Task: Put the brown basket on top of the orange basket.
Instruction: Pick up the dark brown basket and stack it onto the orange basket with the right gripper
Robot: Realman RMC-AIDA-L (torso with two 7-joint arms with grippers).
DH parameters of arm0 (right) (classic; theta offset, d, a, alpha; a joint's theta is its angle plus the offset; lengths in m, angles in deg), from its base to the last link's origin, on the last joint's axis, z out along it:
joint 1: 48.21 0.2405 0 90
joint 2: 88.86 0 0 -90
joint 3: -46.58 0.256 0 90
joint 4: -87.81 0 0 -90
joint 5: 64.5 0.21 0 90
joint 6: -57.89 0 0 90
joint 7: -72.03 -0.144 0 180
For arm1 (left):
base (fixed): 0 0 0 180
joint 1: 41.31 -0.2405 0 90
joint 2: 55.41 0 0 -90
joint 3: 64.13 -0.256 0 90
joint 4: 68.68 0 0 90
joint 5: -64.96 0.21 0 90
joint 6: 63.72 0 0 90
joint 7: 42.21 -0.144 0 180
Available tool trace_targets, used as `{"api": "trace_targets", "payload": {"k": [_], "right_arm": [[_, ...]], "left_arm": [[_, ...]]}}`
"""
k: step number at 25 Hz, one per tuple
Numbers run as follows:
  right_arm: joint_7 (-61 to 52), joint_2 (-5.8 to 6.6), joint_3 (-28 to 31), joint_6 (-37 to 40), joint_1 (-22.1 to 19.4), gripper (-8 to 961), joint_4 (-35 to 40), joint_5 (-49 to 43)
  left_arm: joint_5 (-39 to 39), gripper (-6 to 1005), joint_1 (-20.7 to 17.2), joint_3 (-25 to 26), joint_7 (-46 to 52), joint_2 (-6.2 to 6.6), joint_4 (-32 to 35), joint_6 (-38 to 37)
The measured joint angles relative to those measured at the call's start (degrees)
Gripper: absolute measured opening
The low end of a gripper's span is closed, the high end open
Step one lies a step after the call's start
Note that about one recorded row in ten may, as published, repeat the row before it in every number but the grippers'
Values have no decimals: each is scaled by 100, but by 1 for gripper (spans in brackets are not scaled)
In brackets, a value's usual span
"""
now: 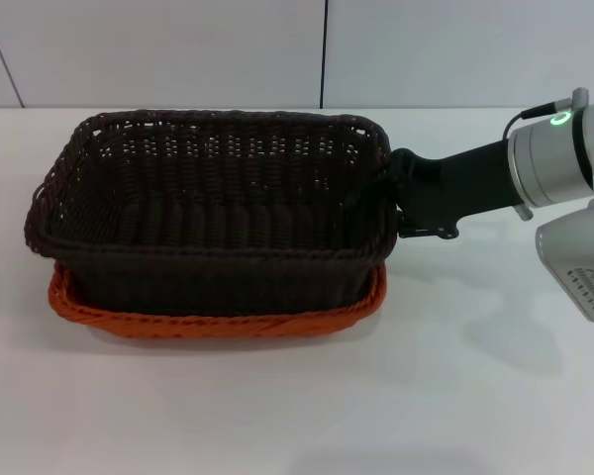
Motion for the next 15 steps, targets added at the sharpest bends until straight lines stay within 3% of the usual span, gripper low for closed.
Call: {"api": "trace_targets", "payload": {"k": [4, 9, 11, 15], "right_arm": [[18, -3, -79, -126, -101, 249, 47, 38], [53, -5, -250, -492, -212, 416, -3, 98], [227, -5, -257, -533, -251, 418, -70, 213], [1970, 1, 7, -621, -351, 421, -844, 1643]], "left_arm": [[-80, 786, 60, 1, 23, 1, 98, 3], [-119, 786, 126, 1, 28, 0, 142, 81], [-119, 786, 153, 1, 29, 1, 148, 119], [-123, 786, 229, 1, 30, 6, 184, 148]]}}
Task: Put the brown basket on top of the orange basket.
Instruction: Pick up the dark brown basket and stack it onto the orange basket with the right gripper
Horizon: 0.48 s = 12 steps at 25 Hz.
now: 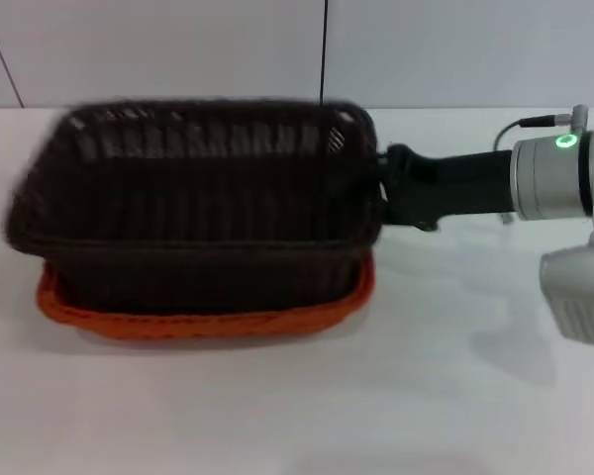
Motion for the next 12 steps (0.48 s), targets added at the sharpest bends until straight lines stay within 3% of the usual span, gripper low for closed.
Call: {"api": "trace_targets", "payload": {"k": [4, 7, 9, 12], "right_arm": [[2762, -1, -148, -268, -15, 422, -1256, 2535], [3982, 1, -476, -803, -143, 421, -1393, 3717], [4084, 0, -462, -780, -248, 421, -1148, 3806], [3339, 4, -366, -451, -392, 422, -705, 3125]], "left_arm": [[-58, 786, 108, 5, 15, 3, 119, 12], [-83, 786, 163, 8, 36, 9, 184, 54], [-82, 786, 167, 8, 47, 18, 185, 78], [-81, 786, 170, 8, 68, 22, 187, 86]]}}
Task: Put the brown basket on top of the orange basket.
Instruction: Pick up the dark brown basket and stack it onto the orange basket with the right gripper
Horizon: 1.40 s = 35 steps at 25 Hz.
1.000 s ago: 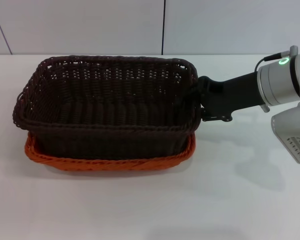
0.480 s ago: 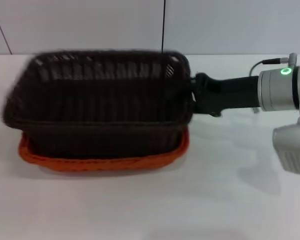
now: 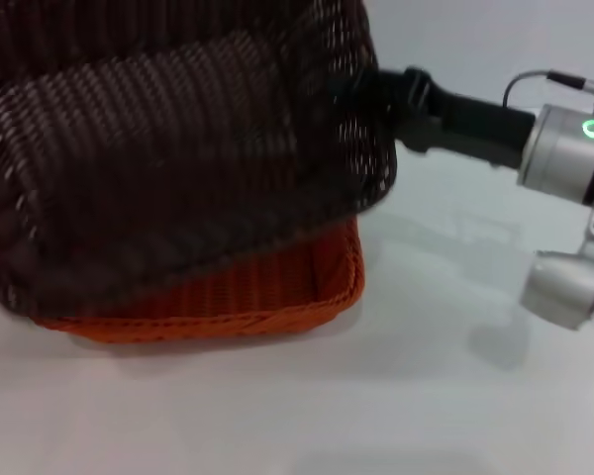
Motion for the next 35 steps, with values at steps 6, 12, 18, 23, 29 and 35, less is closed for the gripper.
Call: {"api": "trace_targets", "payload": {"k": [6, 12, 18, 23, 29, 35], "right_arm": [[-1955, 4, 208, 365, -62, 424, 610, -1187], [-4528, 39, 414, 727, 73, 414, 1485, -2559], [-5698, 63, 623, 662, 299, 411, 1844, -3280], [-6184, 74, 695, 663, 437, 397, 1895, -3612], [-6306, 50, 531, 690, 418, 392, 1946, -3735], [-6404, 33, 364, 707, 343, 391, 2296, -3708]], "left_arm": [[0, 786, 0, 0, 43, 16, 5, 1], [2, 786, -3, 20, 63, 16, 9, -4], [5, 786, 18, 97, 163, 34, 29, -7], [8, 786, 26, 175, 191, 42, 41, -33], [7, 786, 23, 220, 195, 42, 71, -30], [7, 786, -21, 220, 226, 42, 71, -55]]}}
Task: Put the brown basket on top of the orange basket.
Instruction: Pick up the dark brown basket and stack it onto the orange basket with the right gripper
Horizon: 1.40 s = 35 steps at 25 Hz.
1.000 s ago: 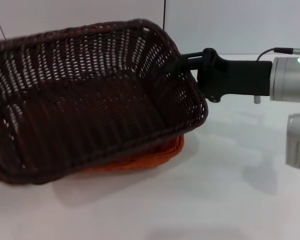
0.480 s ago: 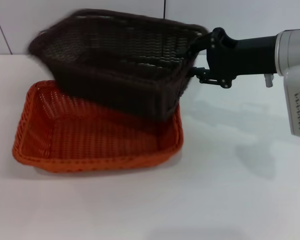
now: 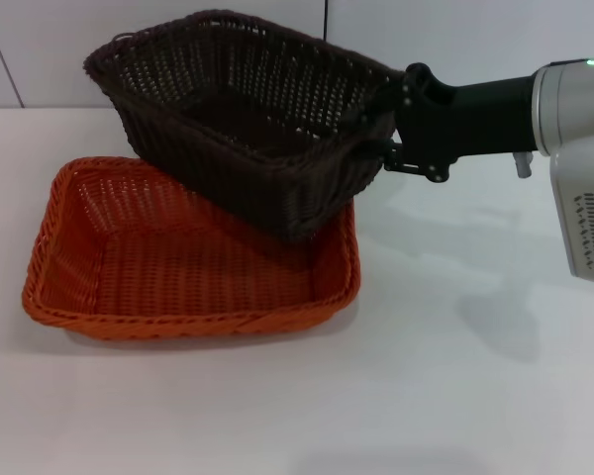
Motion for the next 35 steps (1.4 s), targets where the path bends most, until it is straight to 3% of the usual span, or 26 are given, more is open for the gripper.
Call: {"api": "trace_targets", "payload": {"k": [12, 26, 35], "right_arm": [[-96, -15, -227, 165, -106, 266, 456, 324], [58, 37, -350, 783, -400, 255, 962, 313], [399, 55, -245, 818, -515, 125, 1016, 643]], "left_arm": [[0, 786, -100, 0, 42, -18, 8, -92], [-1, 786, -195, 26, 329, -47, 18, -324], [0, 786, -260, -23, 330, -66, -21, -322]]}}
